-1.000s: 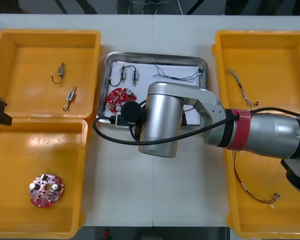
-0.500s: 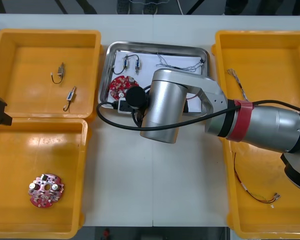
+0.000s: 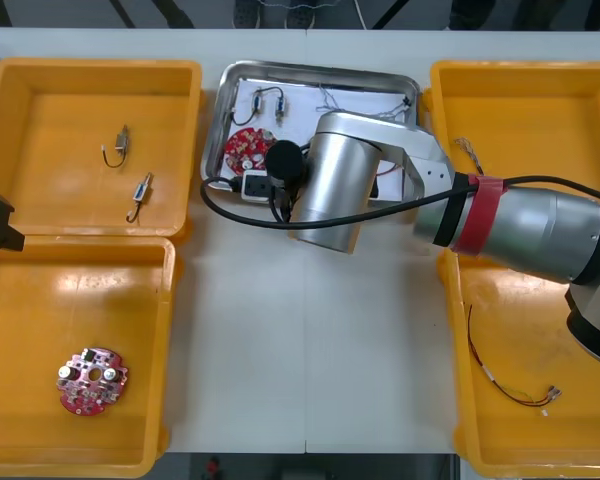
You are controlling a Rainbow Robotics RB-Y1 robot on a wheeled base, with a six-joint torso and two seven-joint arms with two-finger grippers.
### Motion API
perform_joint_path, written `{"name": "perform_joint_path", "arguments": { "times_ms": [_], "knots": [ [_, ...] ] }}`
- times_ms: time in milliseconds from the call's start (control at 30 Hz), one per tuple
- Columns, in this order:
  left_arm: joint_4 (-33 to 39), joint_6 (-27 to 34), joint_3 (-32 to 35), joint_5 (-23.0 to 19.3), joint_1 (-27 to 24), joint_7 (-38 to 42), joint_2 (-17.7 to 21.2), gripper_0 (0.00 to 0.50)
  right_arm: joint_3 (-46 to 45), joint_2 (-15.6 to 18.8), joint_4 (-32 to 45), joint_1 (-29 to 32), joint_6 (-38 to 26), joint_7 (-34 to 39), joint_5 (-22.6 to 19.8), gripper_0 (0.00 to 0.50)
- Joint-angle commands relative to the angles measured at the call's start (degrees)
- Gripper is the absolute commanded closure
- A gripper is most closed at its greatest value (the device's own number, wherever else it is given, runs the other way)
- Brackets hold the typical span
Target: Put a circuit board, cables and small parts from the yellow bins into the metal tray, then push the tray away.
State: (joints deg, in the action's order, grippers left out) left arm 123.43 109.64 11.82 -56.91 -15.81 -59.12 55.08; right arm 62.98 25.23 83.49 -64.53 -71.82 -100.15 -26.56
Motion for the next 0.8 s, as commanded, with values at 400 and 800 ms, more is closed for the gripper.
{"name": "perform_joint_path", "arguments": {
  "times_ms": [400, 800],
  "knots": [
    [1.46, 0.36, 1.63, -0.30, 0.78, -3.81, 2.66, 0.000, -1.81, -0.71, -8.78, -7.54, 7.31, -10.15, -5.26, 0.500],
    [1.46, 0.36, 1.63, -0.30, 0.78, -3.81, 2.66, 0.000, -1.89, -2.82, -14.58, -10.08, 9.86, -12.79, -5.43, 0.500]
  ]
}}
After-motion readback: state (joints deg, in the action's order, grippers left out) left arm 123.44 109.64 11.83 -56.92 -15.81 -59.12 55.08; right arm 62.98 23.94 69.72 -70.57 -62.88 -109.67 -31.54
